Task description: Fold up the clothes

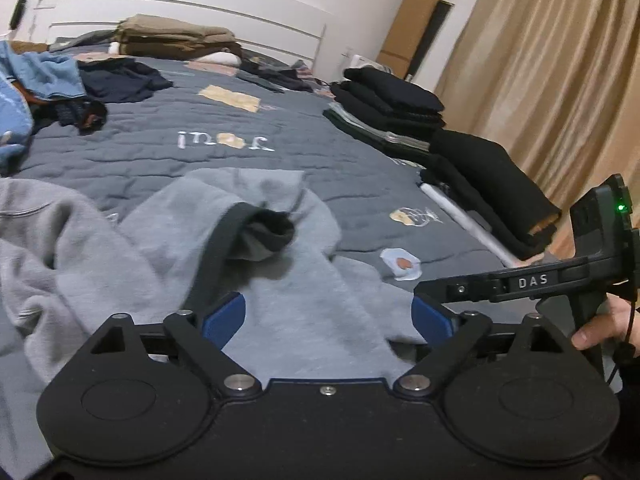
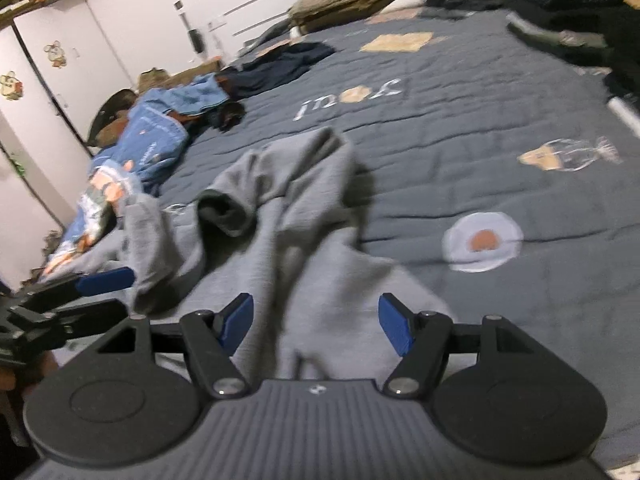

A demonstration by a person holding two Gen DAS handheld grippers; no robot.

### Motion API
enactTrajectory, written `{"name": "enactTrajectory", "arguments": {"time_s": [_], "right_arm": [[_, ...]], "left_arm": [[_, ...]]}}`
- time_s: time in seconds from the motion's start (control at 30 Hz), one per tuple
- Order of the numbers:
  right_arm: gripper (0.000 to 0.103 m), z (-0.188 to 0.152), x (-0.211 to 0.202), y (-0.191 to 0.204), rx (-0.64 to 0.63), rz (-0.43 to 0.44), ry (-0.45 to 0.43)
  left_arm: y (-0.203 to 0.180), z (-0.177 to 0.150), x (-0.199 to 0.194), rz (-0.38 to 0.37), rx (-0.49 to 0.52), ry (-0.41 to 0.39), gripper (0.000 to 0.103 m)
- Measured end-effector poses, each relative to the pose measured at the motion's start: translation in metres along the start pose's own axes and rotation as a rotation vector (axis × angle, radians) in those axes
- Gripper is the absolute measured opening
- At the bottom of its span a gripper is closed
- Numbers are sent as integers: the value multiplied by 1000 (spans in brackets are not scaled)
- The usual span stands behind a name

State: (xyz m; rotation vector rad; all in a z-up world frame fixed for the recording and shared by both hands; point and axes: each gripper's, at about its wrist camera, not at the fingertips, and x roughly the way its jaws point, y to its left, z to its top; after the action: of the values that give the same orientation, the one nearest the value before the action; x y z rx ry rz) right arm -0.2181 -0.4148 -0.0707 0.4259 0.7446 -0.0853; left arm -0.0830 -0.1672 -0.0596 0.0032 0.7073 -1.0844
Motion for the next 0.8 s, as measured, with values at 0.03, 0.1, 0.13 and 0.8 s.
{"name": "enactTrajectory", "arguments": {"time_s": [0.03,0.1,0.13,0.8], "right_arm": [[68,-1,-3,-5,-1,-12,-4],[68,-3,-9,-16,16,-24,-12],[68,-4,-12,-22,24,-38,-13],[68,-43,-28,-89,138,-98,57]], "left_arm": [[-4,0,3,-5,6,1,91],[-10,1,8,-18,9,4,91],[-13,1,10,-24,10,5,91],[-63,-3,46,-94,71,46,91]]}}
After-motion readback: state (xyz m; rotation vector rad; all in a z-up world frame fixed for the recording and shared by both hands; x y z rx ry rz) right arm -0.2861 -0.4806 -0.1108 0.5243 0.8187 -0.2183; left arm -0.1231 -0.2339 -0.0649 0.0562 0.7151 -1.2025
